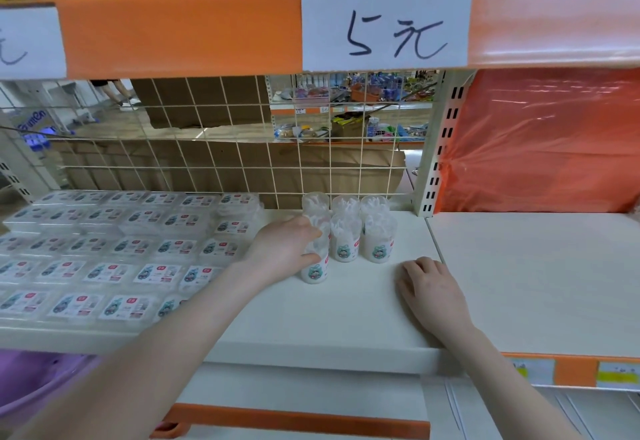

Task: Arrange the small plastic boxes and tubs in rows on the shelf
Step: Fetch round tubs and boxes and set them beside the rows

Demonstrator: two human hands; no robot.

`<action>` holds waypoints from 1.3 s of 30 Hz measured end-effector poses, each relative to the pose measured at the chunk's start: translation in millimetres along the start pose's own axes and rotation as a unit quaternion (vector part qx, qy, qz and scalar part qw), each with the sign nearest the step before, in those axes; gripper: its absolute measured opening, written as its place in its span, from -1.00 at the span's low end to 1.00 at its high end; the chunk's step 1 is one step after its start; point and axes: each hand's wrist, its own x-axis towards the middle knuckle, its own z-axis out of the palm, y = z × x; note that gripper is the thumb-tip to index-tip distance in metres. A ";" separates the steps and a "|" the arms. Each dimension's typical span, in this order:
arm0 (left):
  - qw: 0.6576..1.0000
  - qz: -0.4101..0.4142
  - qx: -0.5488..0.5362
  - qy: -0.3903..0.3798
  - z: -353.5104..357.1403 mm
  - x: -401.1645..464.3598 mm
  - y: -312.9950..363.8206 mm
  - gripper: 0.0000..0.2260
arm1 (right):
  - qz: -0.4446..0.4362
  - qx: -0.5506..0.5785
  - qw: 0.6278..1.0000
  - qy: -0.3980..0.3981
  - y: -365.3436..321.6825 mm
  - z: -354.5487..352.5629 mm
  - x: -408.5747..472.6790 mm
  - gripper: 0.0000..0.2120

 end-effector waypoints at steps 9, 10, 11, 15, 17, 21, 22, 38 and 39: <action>0.997 0.027 0.018 0.077 11.8 -11.9 1.3 -0.68 | 0.009 -0.004 1.000 -0.014 -0.8 -5.9 -7.7 -0.68; 0.996 0.031 0.016 0.085 13.7 -12.7 1.0 -0.68 | 0.023 0.002 1.000 -0.014 -0.6 -7.9 -10.9 -0.68; 0.995 0.035 0.014 0.092 15.6 -13.7 0.6 -0.68 | 0.040 0.009 0.999 -0.013 -0.7 -10.0 -14.8 -0.69; 0.993 0.047 0.008 0.109 23.1 -16.9 -2.4 -0.64 | 0.087 0.017 0.996 -0.013 -0.4 -17.1 -37.6 -0.71; 0.992 0.047 0.003 0.114 26.8 -17.5 -3.3 -0.61 | 0.106 0.021 0.994 -0.017 -0.6 -22.0 -49.7 -0.71; 0.990 0.047 -0.013 0.134 30.9 -23.9 -1.6 -0.54 | 0.151 0.021 0.988 0.002 -3.0 -31.0 -72.4 -0.75; 0.988 0.044 -0.026 0.143 31.0 -27.4 0.3 -0.54 | 0.162 0.025 0.986 0.015 -2.9 -32.8 -78.2 -0.78; 0.984 0.082 -0.067 0.147 35.1 -64.0 101.0 -0.47 | 0.224 0.011 0.969 0.100 54.9 -76.2 -149.9 -0.60; 0.984 0.084 -0.068 0.143 35.4 -61.8 113.6 -0.45 | 0.226 0.010 0.968 0.105 63.4 -81.7 -156.2 -0.59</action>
